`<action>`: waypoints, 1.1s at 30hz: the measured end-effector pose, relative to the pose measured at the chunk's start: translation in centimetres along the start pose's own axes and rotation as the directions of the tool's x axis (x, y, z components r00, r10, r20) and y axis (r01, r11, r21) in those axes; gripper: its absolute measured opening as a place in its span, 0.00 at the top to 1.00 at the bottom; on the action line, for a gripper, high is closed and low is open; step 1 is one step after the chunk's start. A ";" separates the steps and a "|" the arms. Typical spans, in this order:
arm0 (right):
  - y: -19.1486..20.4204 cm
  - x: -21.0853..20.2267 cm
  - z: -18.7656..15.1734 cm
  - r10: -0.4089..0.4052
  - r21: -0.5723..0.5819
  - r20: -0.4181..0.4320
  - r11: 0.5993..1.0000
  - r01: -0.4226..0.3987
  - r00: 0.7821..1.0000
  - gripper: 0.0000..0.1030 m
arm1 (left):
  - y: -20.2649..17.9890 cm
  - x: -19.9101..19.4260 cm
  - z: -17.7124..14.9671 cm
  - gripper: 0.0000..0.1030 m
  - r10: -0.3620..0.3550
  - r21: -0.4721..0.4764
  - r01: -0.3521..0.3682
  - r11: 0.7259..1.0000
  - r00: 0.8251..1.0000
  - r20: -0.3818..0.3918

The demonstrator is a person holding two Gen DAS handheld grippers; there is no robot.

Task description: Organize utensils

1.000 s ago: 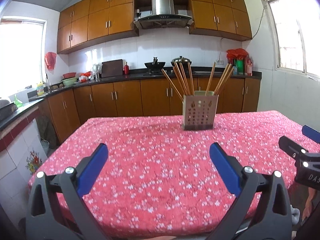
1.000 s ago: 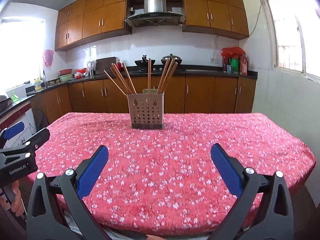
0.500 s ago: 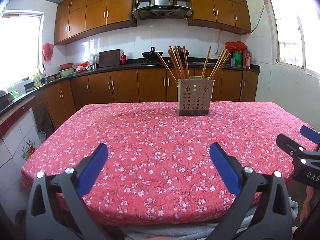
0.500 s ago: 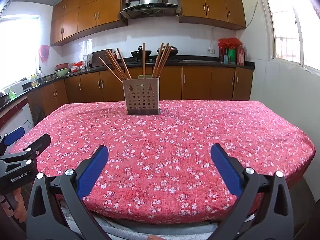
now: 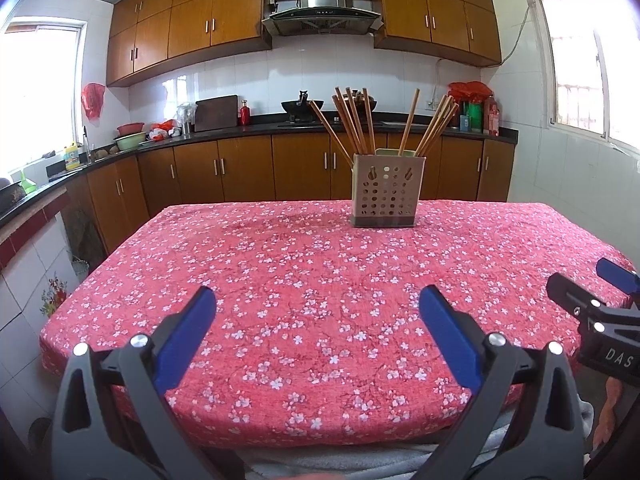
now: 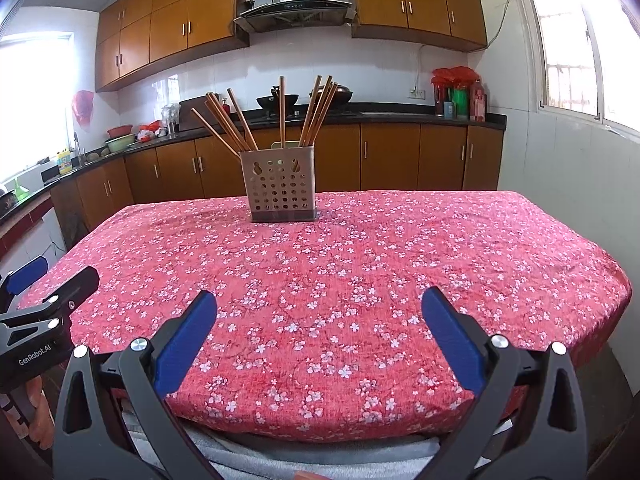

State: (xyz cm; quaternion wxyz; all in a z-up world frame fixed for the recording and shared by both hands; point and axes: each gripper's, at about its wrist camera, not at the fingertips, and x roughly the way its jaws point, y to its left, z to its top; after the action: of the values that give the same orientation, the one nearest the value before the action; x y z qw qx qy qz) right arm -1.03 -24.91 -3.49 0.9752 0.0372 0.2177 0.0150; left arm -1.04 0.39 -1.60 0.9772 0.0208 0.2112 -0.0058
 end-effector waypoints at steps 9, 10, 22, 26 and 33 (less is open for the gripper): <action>0.3 0.0 -0.2 -0.004 0.008 -0.006 1.000 0.004 1.000 0.02 | 0.0 0.0 0.0 0.04 -0.005 0.001 0.005 1.000 1.000 -0.004; 0.3 0.0 -0.2 -0.003 0.009 -0.007 1.000 0.003 1.000 0.02 | 0.0 0.1 0.0 0.04 -0.005 0.001 0.005 1.000 1.000 -0.006; 0.4 0.1 -0.2 -0.003 0.011 -0.008 1.000 0.003 1.000 0.02 | 0.0 0.1 0.1 0.04 -0.010 0.001 0.010 1.000 1.000 -0.005; 0.4 0.1 -0.2 -0.002 0.010 -0.009 1.000 0.003 1.000 0.02 | -0.1 0.1 0.1 0.04 -0.010 0.000 0.010 1.000 1.000 -0.005; 0.5 0.1 -0.2 -0.003 0.010 -0.009 1.000 0.003 1.000 0.02 | -0.1 0.1 0.1 0.04 -0.010 0.000 0.010 1.000 1.000 -0.004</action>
State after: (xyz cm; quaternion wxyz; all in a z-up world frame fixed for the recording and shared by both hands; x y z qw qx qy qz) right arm -1.04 -24.43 -3.65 0.9740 0.0416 0.2225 0.0126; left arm -0.88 0.33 -1.55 0.9767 0.0198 0.2133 -0.0105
